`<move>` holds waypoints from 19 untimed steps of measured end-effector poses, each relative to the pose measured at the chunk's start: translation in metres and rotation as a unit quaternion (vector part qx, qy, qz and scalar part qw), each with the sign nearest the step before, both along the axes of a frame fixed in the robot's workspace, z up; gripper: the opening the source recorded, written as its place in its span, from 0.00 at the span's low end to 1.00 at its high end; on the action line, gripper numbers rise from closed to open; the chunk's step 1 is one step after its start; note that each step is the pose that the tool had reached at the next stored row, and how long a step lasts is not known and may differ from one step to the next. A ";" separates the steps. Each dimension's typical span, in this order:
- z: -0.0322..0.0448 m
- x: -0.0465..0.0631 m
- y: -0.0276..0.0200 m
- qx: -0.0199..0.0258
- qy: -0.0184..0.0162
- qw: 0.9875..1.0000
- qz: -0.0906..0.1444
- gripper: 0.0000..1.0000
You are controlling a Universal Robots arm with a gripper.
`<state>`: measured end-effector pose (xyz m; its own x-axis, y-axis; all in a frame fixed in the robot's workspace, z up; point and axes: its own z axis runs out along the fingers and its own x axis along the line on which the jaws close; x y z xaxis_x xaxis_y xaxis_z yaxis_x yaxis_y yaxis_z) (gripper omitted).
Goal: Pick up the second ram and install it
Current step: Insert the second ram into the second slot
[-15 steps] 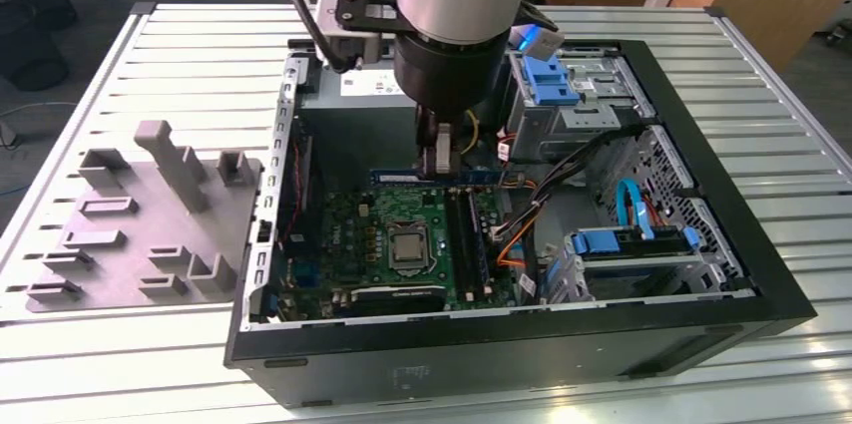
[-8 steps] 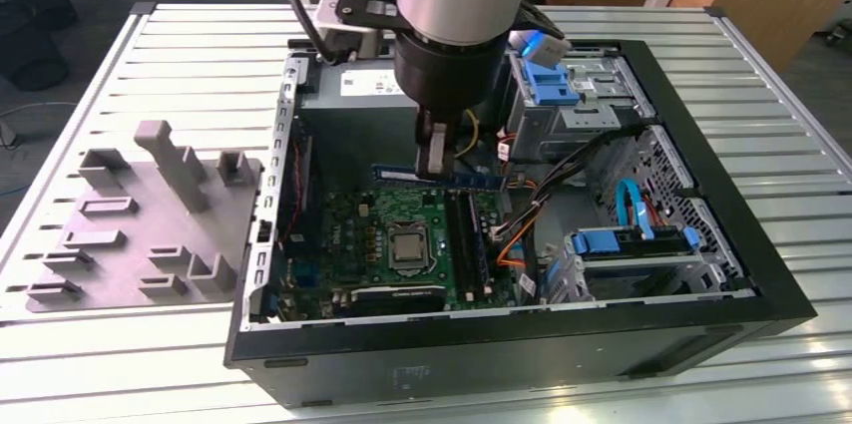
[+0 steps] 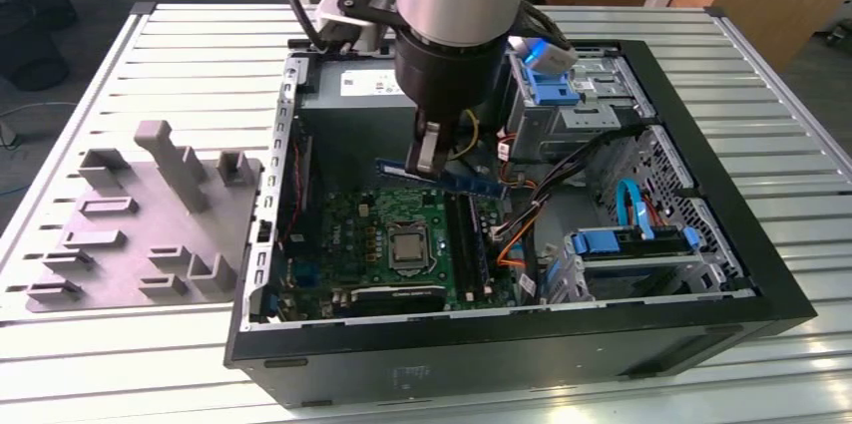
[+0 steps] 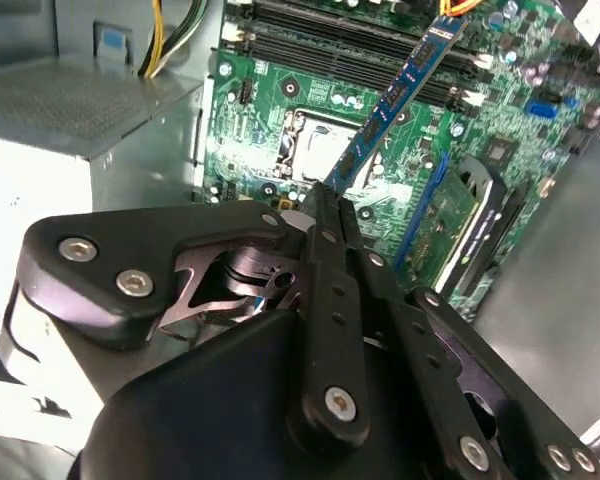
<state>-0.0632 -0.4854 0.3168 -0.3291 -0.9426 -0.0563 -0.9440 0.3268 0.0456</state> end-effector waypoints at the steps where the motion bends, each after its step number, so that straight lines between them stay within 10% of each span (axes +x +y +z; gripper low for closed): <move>1: -0.0001 0.000 0.0000 0.000 0.000 1.000 -0.009 0.13; 10: -0.0011 0.000 0.0000 0.000 0.000 0.996 -0.091 0.13; 19: -0.0020 0.000 0.0000 0.000 0.000 0.985 -0.172 0.13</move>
<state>-0.0632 -0.4854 0.3148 -0.6288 -0.7755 -0.0562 -0.7775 0.6272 0.0456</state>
